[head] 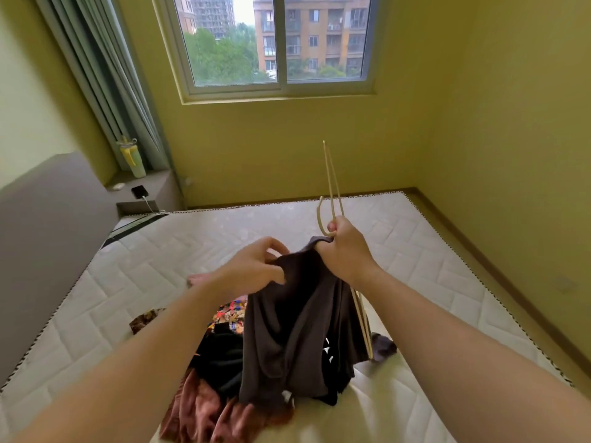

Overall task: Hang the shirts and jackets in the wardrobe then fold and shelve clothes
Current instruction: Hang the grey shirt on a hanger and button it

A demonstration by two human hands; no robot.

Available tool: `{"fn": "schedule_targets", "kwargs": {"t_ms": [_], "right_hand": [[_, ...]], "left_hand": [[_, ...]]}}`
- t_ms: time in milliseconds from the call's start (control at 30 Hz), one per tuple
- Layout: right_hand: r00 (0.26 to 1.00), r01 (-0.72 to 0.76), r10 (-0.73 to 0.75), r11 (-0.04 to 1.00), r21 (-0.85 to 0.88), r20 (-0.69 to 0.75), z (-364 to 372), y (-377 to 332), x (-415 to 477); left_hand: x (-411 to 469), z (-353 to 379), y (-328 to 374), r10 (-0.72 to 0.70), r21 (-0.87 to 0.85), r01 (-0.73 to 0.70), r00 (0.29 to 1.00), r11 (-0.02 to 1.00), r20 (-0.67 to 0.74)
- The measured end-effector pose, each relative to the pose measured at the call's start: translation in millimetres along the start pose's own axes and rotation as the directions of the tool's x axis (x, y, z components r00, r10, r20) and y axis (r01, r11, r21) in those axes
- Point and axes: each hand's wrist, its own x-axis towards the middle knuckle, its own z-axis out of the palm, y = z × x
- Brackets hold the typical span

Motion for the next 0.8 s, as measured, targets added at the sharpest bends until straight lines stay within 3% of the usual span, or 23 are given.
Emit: {"fn": "schedule_targets", "kwargs": {"t_ms": [67,133,200,333,467,533,633,733,800], "right_hand": [[1.000,0.028,-0.028,1.000,0.010,0.011,-5,-4,0],[1.000,0.010,-0.011,1.000,0.028,0.023,-10,0,-3],[0.998,-0.040,0.037,0.998,0.054,0.044,-14,10,-9],[0.988,-0.146,0.143,0.988,0.046,0.048,-15,39,-26],[0.982,-0.189,0.189,0.980,-0.054,-0.014,-13,56,-30],[0.982,-0.176,0.174,0.984,-0.033,-0.070,-20,52,-23],[0.977,-0.120,0.128,0.991,0.052,-0.172,-36,37,-10],[0.984,-0.050,0.061,0.996,0.070,-0.166,-49,24,-2],[0.994,-0.034,0.039,0.998,0.050,-0.104,-54,19,0]], "left_hand": [[-3,11,0,0.068,0.083,-0.076,0.993,0.994,0.096],[0,15,6,0.148,0.077,-0.149,0.989,0.986,0.018],[2,10,16,0.191,-0.116,-0.201,0.977,0.973,-0.092],[0,0,37,0.307,-0.385,-0.343,0.939,0.857,-0.154],[1,-1,48,0.230,-0.527,-0.272,0.962,0.805,-0.144],[3,-5,47,0.167,-0.454,-0.226,0.972,0.862,-0.167],[6,-13,38,0.160,-0.114,-0.188,0.963,0.976,-0.216],[13,-11,25,0.174,0.216,-0.141,0.974,0.966,-0.142],[20,-5,17,0.186,0.291,-0.131,0.967,0.948,-0.172]]}}
